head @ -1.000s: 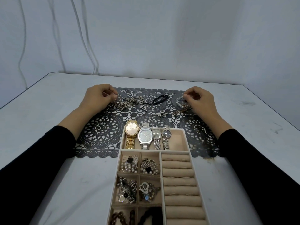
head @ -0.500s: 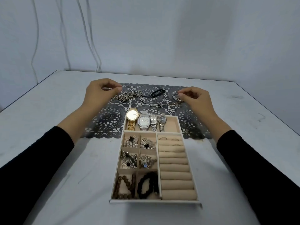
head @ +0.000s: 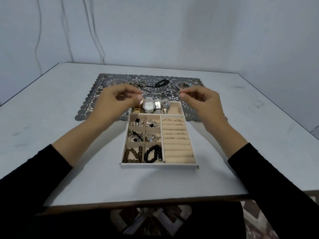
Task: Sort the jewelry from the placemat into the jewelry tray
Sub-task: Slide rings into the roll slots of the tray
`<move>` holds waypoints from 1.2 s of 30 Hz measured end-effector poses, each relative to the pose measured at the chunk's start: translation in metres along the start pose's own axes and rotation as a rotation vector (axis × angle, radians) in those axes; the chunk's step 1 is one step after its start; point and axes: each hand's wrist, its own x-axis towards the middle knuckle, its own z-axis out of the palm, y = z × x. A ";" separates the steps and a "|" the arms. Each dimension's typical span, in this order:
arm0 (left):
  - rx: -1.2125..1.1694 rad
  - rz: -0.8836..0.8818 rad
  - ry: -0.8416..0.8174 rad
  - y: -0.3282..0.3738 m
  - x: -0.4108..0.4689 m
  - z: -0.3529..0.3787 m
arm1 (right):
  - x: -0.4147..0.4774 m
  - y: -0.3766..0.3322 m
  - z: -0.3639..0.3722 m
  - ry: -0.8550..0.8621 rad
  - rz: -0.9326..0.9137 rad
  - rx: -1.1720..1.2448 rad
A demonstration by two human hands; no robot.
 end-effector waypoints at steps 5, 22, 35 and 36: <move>-0.058 0.052 -0.067 0.011 -0.024 0.010 | -0.034 -0.012 -0.007 -0.061 -0.002 0.035; -0.143 0.090 -0.146 0.017 -0.039 0.024 | -0.063 -0.002 -0.034 -0.379 -0.126 -0.184; -0.121 0.064 -0.175 0.016 -0.040 0.027 | -0.063 -0.006 -0.034 -0.553 -0.156 -0.307; -0.117 0.062 -0.178 0.015 -0.040 0.027 | -0.063 -0.007 -0.034 -0.563 -0.159 -0.313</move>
